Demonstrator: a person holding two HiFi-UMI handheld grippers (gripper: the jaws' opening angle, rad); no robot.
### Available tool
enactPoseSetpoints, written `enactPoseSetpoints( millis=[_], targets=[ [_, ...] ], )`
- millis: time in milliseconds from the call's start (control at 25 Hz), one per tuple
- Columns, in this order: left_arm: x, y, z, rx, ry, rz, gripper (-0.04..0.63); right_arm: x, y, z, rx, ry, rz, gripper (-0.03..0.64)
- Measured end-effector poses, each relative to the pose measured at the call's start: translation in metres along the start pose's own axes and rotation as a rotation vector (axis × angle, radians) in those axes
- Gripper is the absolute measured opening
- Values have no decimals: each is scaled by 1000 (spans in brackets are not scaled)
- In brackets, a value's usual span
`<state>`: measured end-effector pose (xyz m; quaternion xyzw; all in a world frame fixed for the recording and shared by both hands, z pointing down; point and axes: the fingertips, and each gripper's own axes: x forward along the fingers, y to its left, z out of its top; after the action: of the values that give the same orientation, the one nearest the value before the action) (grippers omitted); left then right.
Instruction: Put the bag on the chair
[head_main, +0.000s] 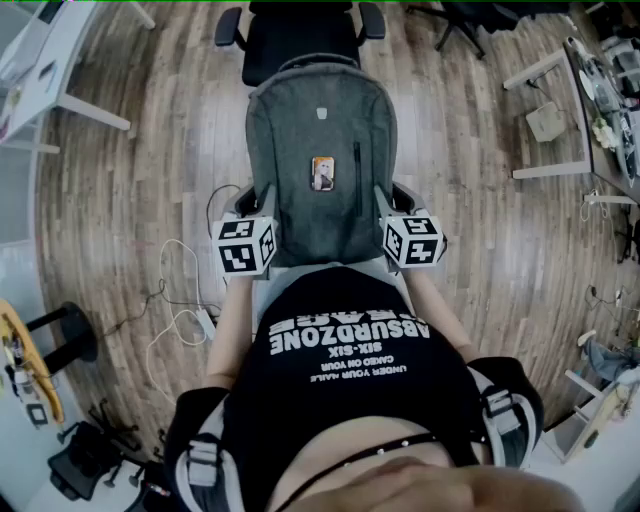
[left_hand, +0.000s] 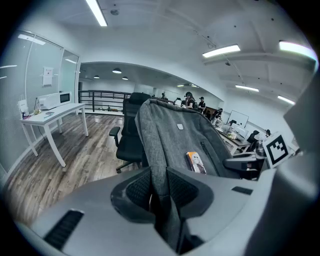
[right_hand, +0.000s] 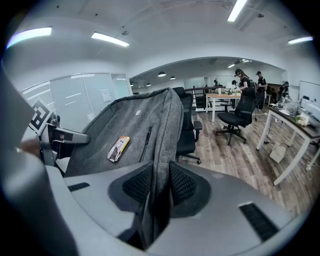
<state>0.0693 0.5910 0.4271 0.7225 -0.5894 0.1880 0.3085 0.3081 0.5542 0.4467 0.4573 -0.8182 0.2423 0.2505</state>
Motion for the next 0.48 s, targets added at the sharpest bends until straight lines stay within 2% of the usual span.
enactPoseSetpoints(
  millis=[480],
  targets=[
    [30,26,26,35,7,-28,83,32,1,19,51,-19,-51,97]
  ],
)
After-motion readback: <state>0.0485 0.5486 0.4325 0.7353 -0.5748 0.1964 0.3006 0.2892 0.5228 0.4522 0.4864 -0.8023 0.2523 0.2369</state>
